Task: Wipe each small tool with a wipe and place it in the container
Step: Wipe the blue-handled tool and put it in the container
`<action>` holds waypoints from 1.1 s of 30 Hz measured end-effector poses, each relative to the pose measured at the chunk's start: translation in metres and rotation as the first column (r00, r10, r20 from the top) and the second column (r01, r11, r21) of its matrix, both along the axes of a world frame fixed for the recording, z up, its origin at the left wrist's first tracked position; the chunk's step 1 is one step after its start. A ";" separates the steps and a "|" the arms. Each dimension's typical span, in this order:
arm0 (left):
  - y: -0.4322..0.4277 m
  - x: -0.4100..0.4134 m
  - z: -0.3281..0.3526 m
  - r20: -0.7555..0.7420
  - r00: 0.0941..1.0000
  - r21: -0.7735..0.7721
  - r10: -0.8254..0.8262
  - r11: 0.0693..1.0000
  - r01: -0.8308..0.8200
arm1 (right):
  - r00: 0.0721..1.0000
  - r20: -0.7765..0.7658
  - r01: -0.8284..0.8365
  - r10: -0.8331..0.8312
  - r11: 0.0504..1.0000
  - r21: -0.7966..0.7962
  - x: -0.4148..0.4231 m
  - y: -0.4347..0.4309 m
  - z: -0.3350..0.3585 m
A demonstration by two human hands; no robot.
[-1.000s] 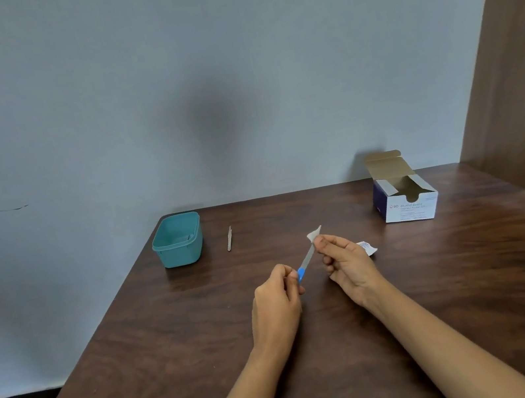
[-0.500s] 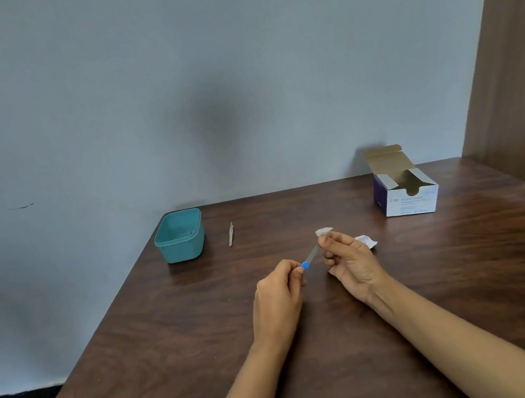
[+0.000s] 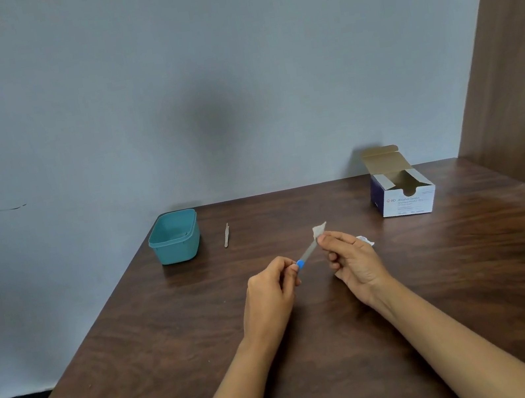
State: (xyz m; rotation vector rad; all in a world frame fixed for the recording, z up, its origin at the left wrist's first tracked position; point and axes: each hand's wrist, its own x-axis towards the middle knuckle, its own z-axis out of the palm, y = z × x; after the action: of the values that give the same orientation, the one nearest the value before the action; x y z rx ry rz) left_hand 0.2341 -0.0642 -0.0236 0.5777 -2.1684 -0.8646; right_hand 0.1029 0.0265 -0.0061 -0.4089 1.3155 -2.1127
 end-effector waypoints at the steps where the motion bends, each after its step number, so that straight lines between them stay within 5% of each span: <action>1: 0.000 0.000 0.001 0.001 1.000 -0.001 -0.007 1.000 0.007 | 1.000 -0.015 0.000 0.000 1.000 0.007 -0.001 0.001 0.000; 18: 0.004 0.001 0.004 0.028 0.998 -0.029 -0.048 0.998 0.049 | 0.957 -0.283 0.111 -0.065 0.983 0.150 0.002 0.008 0.013; 33: 0.006 0.001 0.006 0.046 0.997 -0.026 -0.069 0.997 0.070 | 0.998 -0.059 0.006 0.003 0.987 0.160 -0.008 0.007 0.008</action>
State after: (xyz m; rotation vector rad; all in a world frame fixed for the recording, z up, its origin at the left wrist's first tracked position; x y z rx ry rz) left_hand 0.2347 -0.0584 -0.0178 0.5156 -2.2490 -0.8649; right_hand 0.0944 0.0336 0.0017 -0.4050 1.5075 -1.9921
